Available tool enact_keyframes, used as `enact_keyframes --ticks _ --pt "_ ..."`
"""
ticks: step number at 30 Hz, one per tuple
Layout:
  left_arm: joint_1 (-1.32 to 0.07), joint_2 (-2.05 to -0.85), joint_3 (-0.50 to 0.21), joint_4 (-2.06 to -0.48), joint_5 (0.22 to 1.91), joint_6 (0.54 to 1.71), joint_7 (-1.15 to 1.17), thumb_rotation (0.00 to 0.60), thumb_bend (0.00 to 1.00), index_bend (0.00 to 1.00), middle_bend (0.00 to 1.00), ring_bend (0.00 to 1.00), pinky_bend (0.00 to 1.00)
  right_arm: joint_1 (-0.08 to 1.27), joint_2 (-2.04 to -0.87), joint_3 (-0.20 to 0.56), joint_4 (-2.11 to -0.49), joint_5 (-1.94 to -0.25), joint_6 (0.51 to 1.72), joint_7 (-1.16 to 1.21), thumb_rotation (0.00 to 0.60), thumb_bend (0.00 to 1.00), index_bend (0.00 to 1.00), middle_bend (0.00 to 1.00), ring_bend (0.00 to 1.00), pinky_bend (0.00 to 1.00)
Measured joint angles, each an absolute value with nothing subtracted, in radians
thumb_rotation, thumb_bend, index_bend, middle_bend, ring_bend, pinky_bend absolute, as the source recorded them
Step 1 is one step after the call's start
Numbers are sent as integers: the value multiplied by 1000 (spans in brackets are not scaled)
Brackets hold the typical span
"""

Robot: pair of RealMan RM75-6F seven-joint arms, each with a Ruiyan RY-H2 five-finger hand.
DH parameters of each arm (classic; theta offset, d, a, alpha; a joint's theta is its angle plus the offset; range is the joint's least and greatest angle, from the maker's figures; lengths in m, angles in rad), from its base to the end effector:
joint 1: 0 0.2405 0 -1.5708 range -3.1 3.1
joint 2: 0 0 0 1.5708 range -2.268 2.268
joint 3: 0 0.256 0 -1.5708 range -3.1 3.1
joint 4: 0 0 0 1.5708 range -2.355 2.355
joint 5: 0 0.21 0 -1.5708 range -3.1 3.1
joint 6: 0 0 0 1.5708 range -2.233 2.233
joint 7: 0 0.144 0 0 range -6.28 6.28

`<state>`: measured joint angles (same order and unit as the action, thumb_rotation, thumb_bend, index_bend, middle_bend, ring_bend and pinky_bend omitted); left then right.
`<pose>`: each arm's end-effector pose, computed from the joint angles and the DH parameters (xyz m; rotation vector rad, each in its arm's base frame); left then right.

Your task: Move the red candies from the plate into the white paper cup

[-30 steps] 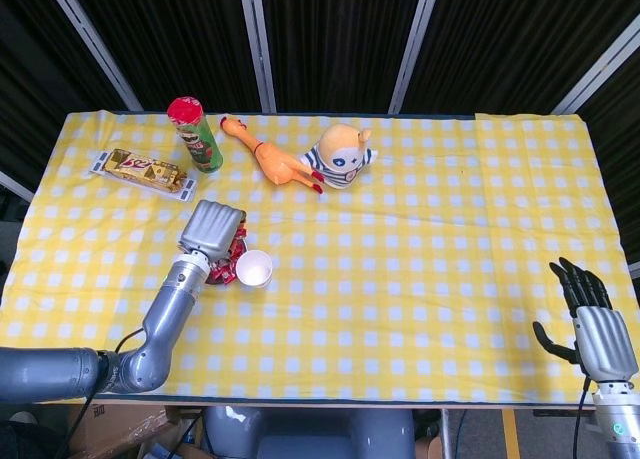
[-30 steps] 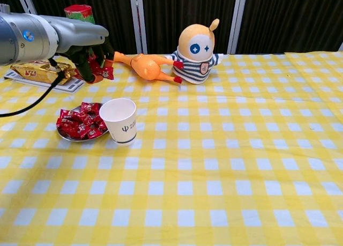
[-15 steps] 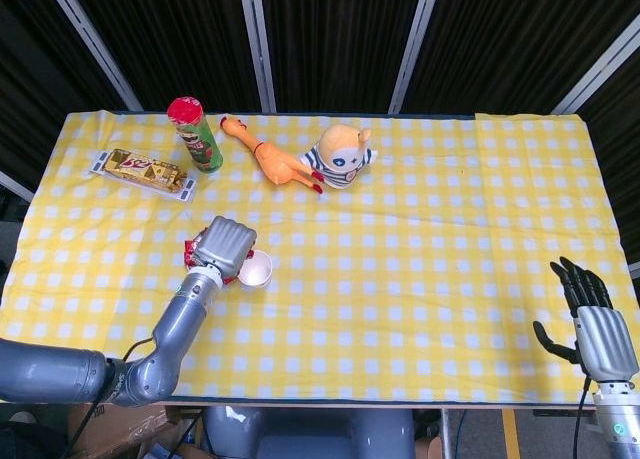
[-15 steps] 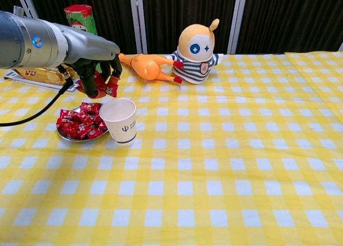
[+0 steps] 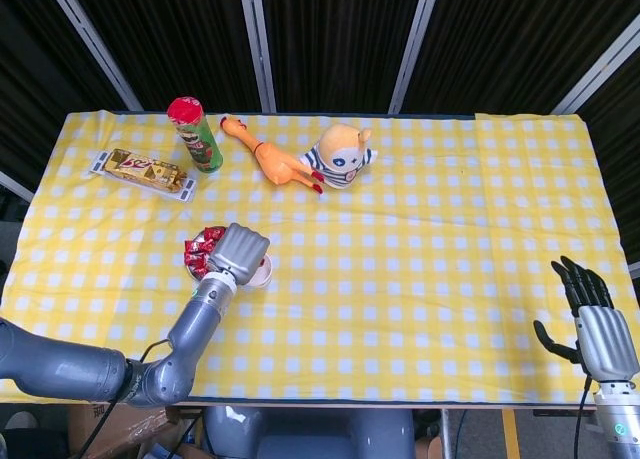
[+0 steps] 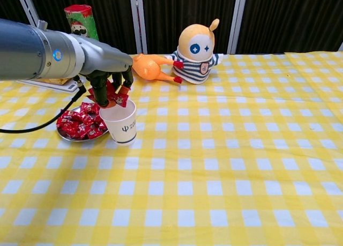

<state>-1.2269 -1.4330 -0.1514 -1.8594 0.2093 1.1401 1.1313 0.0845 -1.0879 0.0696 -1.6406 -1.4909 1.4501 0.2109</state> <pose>-0.0469 0.3428 -0.0032 -2.0180 -0.6825 -0.3817 -0.3091 -0.1847 0.1650 1.3062 -1.0776 1.0535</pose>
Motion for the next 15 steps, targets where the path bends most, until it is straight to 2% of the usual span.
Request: enact_keyframes --ticks 15 --pt "-1262 -1454 -133 -1828 162 1141 1137 600 464 520 625 881 885 84 -1089 71 -1640 -1491 1453 213 600 409 0 0 0 0"
